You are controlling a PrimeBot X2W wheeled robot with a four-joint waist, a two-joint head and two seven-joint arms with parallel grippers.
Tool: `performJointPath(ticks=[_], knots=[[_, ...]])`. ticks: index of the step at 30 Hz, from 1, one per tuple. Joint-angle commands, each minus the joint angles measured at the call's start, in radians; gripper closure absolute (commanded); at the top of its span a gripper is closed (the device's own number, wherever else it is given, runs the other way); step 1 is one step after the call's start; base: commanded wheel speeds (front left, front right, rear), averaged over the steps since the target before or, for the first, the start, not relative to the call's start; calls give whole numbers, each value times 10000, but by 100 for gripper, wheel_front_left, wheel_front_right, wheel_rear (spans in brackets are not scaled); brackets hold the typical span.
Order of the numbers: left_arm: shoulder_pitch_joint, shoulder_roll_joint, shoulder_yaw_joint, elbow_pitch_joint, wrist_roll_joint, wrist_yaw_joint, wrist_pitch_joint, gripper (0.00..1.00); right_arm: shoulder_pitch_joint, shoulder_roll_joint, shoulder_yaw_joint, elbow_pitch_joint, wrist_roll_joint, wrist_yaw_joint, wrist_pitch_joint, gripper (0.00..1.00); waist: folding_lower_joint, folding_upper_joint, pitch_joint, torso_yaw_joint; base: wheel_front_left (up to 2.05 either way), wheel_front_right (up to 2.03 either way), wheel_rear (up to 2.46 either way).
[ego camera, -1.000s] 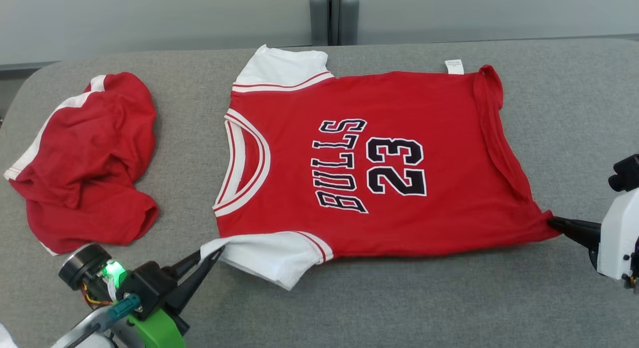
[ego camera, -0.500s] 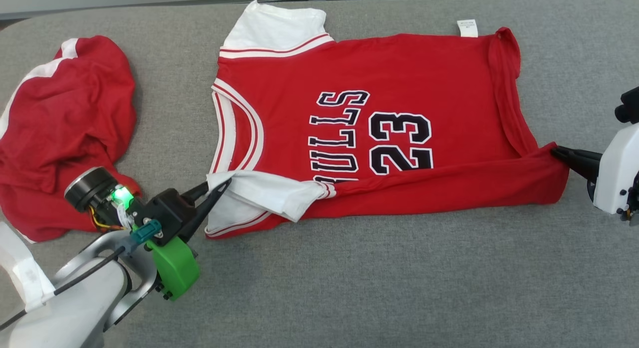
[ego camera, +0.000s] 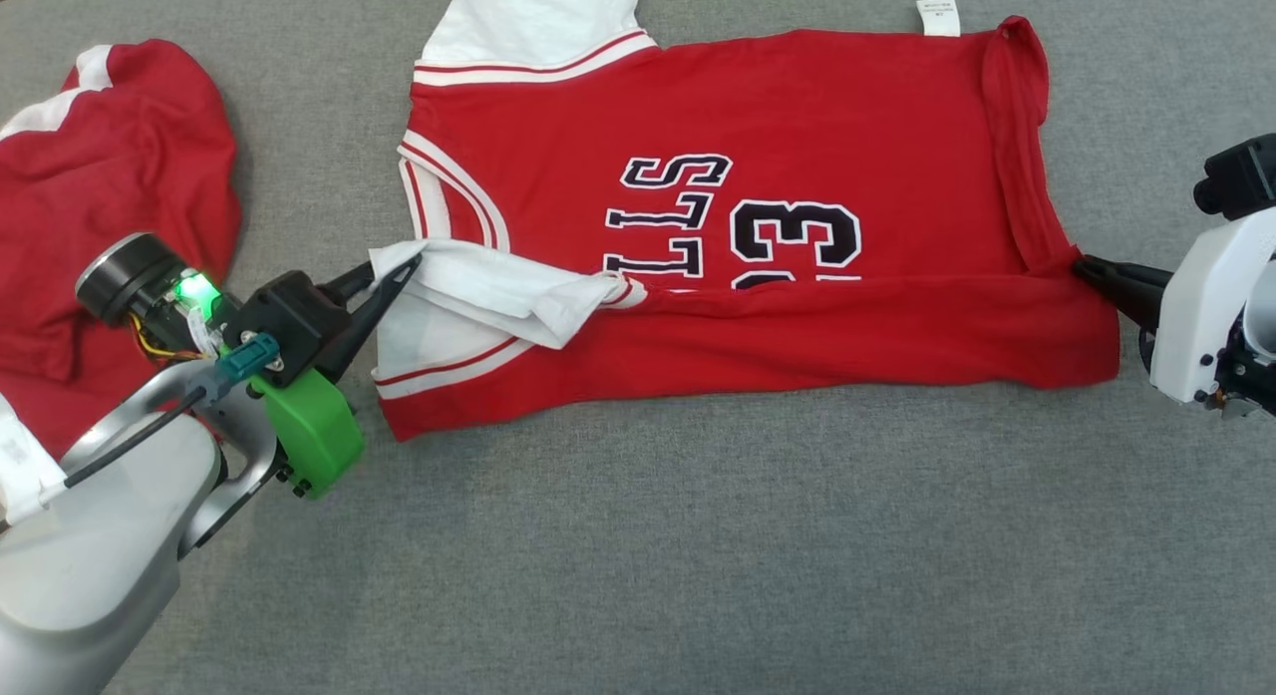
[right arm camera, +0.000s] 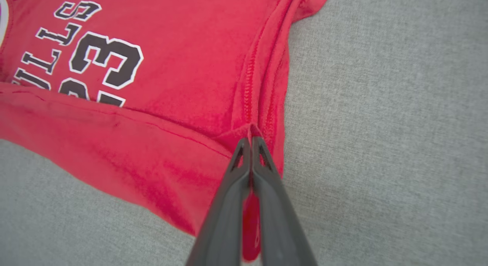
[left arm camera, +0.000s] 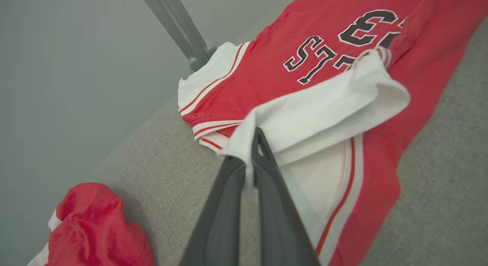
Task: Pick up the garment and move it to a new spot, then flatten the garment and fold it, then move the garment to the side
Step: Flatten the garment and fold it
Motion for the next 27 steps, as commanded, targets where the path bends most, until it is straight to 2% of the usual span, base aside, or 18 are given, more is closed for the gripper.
performJointPath(ticks=[1, 8, 9, 10, 14, 16, 22, 25, 27], knots=[[-224, -40, -56, 156, -93, -11, -78, 100, -143, 47, 83, 69, -106, -15, -65, 100, 0, 0, 45, -73, 0, 0, 0], [-692, -144, -730, 853, -467, -12, -167, 100, -502, 287, 331, 248, -257, -15, -329, 100, 0, 0, 153, -266, 0, 0, 0], [-759, -173, -731, 1005, -505, -11, -211, 43, -583, 310, 305, 322, -342, -15, -534, 65, 0, 0, 174, -279, 0, 0, 0], [-816, -219, -667, 1126, -512, 74, -248, 0, -610, 346, 282, 416, -351, -15, -653, 0, 0, 0, 188, -285, 0, 0, 0], [-925, -426, -521, 1568, -456, 355, -615, 0, -627, 495, 276, 740, -398, -15, -1138, 0, 0, 0, 175, -287, 0, 0, 0], [-914, -554, -342, 1726, -506, 666, -944, 0, -606, 574, 183, 888, -385, -15, -1578, 0, 0, 0, 110, -270, 0, 0, 0], [-100, -1045, 776, 1475, -921, 2159, -1759, 0, 96, 688, -146, 1087, -133, -15, -3549, 0, 0, 0, -189, -150, 0, 0, 0], [572, -1409, 1772, 590, -988, 2905, -1833, 0, 533, 782, -430, 1029, -205, -15, -5159, 0, 0, 0, -353, -71, 0, 0, 0], [1273, -1612, 2445, -108, -810, 3231, -1832, 0, 889, 898, -652, 938, -246, -15, -5689, 0, 0, 0, -445, -58, 0, 0, 0]])
